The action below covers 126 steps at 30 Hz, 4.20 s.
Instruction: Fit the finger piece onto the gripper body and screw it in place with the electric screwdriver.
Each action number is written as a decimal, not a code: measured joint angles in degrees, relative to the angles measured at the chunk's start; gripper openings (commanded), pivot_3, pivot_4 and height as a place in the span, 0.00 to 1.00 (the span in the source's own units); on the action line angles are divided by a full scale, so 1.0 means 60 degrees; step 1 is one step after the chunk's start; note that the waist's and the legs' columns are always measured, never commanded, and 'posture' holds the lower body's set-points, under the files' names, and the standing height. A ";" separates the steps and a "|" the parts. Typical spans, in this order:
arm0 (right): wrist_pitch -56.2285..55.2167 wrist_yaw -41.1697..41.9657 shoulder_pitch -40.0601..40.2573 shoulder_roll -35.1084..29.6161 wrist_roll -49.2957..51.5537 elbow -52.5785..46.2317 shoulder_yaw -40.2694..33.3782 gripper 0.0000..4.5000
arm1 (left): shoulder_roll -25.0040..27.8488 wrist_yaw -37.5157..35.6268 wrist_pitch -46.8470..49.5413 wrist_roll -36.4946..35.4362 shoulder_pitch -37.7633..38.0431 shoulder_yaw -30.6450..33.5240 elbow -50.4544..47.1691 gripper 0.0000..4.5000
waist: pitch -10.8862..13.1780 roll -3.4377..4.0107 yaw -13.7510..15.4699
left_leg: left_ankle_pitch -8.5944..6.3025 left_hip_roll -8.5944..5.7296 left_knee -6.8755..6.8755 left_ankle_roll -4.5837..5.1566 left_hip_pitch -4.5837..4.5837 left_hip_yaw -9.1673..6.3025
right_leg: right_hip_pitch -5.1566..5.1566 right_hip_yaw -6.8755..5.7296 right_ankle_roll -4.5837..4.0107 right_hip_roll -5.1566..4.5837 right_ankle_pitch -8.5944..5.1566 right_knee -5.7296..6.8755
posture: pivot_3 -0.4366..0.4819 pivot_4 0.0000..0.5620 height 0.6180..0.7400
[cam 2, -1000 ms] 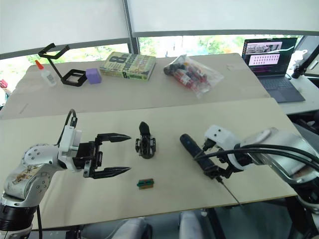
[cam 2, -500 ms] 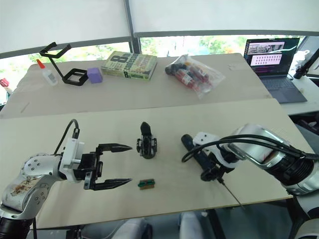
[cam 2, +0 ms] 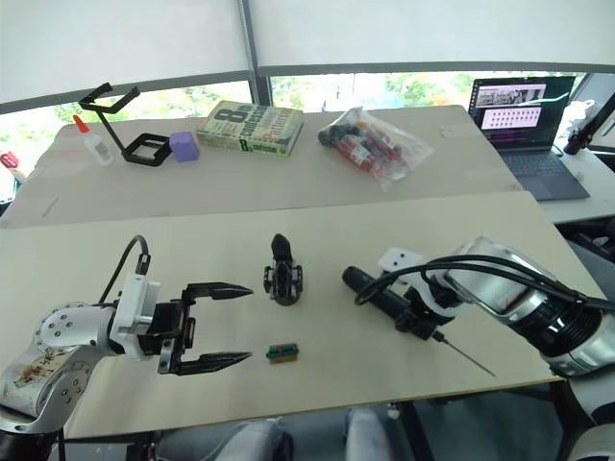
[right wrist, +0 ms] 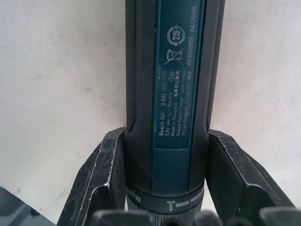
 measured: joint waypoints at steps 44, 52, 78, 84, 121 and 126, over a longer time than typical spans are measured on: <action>-1.1839 0.4164 0.4733 0.6541 0.1433 -0.1020 -0.4384 0.43 | -0.1091 -0.0157 -0.3827 0.2797 0.1673 -0.1154 0.2808 1.00 | 0.0014 0.0024 -0.0076 | 0.0000 0.0049 -0.0014 -0.0011 0.0052 0.0087 | -0.0014 0.0041 -0.0023 0.0056 0.0022 0.0017 | 0.48 0.27 1.00; -1.1998 0.4127 0.4704 0.6473 0.1308 -0.0961 -0.4105 0.43 | -0.1610 0.0519 -0.3823 0.3599 0.0836 -0.2302 0.3271 1.00 | 0.0013 0.0023 -0.0068 | 0.0000 0.0044 -0.0013 -0.0011 0.0052 0.0087 | -0.0013 0.0041 -0.0023 0.0054 0.0022 0.0017 | 0.48 0.27 1.00; -1.2214 0.3909 0.4661 0.6325 0.0687 -0.0473 -0.3901 0.43 | -0.1538 0.1265 -0.2735 0.3982 0.0487 -0.2912 0.3187 1.00 | -0.0013 0.0066 -0.0052 | 0.0000 0.0044 -0.0013 -0.0009 0.0077 0.0087 | 0.0009 0.0045 -0.0023 0.0051 0.0021 0.0025 | 0.48 0.27 1.00; -1.2236 0.3902 0.4661 0.6327 0.0678 -0.0473 -0.3899 0.43 | -0.1538 0.1266 -0.2721 0.3982 0.0473 -0.2931 0.3188 1.00 | -0.0015 0.0070 -0.0047 | 0.0000 0.0044 -0.0013 -0.0009 0.0077 0.0087 | 0.0009 0.0045 -0.0023 0.0050 0.0021 0.0025 | 0.48 0.27 1.00; -1.2364 0.3737 0.4662 0.6296 0.0301 -0.0475 -0.3665 0.43 | -0.1541 0.1289 -0.2749 0.3962 0.0482 -0.2966 0.3203 1.00 | -0.0019 0.0075 -0.0037 | -0.0001 0.0043 -0.0014 -0.0008 0.0077 0.0087 | 0.0009 0.0045 -0.0022 0.0050 0.0021 0.0022 | 0.48 0.27 1.00; -1.2453 0.3734 0.4662 0.6300 0.0304 -0.0475 -0.3632 0.43 | -0.1541 0.1311 -0.2739 0.3958 0.0481 -0.2966 0.3200 1.00 | -0.0019 0.0075 -0.0035 | -0.0001 0.0043 -0.0014 -0.0008 0.0077 0.0087 | 0.0009 0.0045 -0.0022 0.0050 0.0021 0.0022 | 0.48 0.27 1.00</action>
